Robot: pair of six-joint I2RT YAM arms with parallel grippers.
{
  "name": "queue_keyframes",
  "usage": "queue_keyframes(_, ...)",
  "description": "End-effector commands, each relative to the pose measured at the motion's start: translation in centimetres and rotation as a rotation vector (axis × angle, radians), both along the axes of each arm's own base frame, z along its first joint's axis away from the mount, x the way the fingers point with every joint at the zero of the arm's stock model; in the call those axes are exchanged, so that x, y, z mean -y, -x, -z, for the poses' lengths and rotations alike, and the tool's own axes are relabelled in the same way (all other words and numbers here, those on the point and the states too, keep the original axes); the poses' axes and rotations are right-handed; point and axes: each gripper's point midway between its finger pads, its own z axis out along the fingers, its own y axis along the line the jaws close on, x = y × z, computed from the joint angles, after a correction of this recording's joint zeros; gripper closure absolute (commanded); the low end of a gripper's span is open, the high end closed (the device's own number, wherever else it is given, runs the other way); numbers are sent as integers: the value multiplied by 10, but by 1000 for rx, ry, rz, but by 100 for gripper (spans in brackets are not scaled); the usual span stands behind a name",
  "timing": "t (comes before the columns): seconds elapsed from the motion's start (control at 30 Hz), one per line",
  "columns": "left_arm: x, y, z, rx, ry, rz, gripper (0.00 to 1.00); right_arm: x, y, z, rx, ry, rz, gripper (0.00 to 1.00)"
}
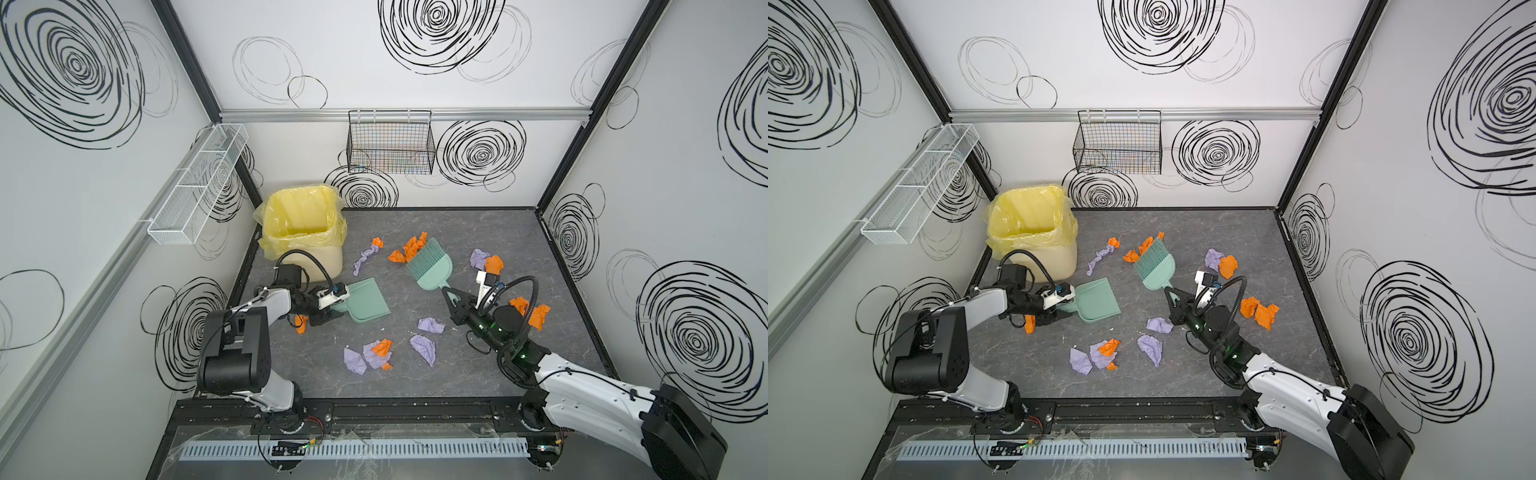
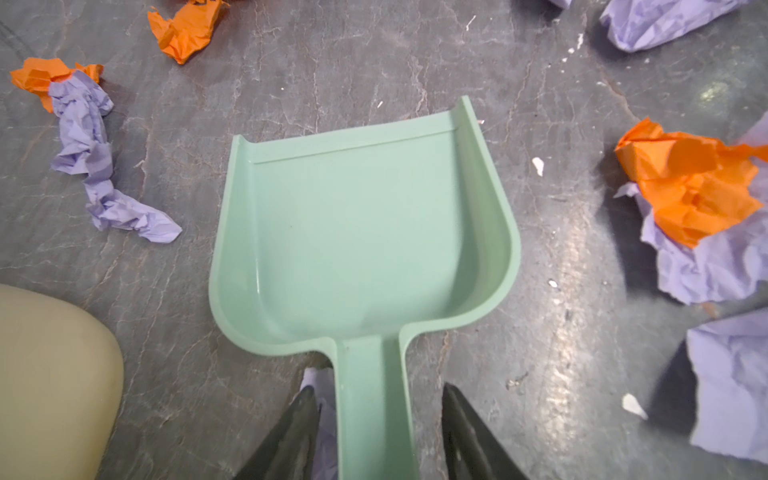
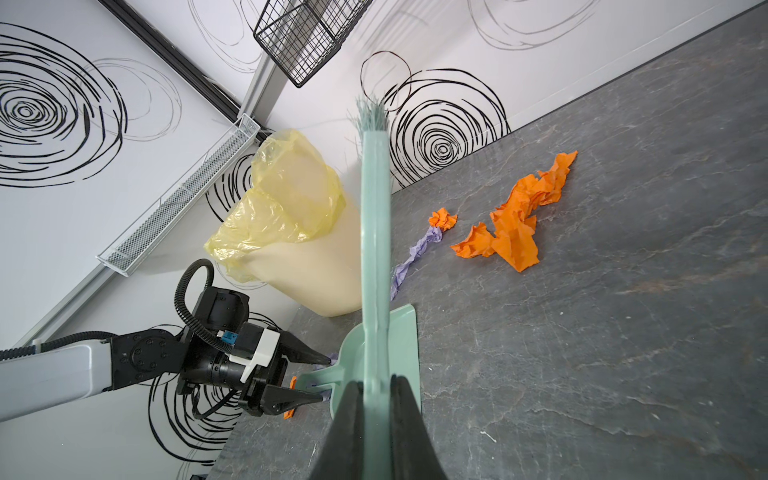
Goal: Sweep away the paper scraps from the table
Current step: 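Slide the dustpan with the left gripper while the right holds the brush upright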
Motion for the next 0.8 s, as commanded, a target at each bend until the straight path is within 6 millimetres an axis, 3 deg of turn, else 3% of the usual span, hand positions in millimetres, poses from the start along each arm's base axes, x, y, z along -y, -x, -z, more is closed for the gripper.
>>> queue_keyframes(0.0,4,-1,-1,28,-1,13,51,0,1,-13,38,-48,0,100)
queue_keyframes(0.3,8,2,6,36,-43,28,49,-3,1,-10,32,-55,-7,100)
queue_keyframes(0.77,8,2,6,35,-42,29,76,-5,2,-8,29,-54,-13,100)
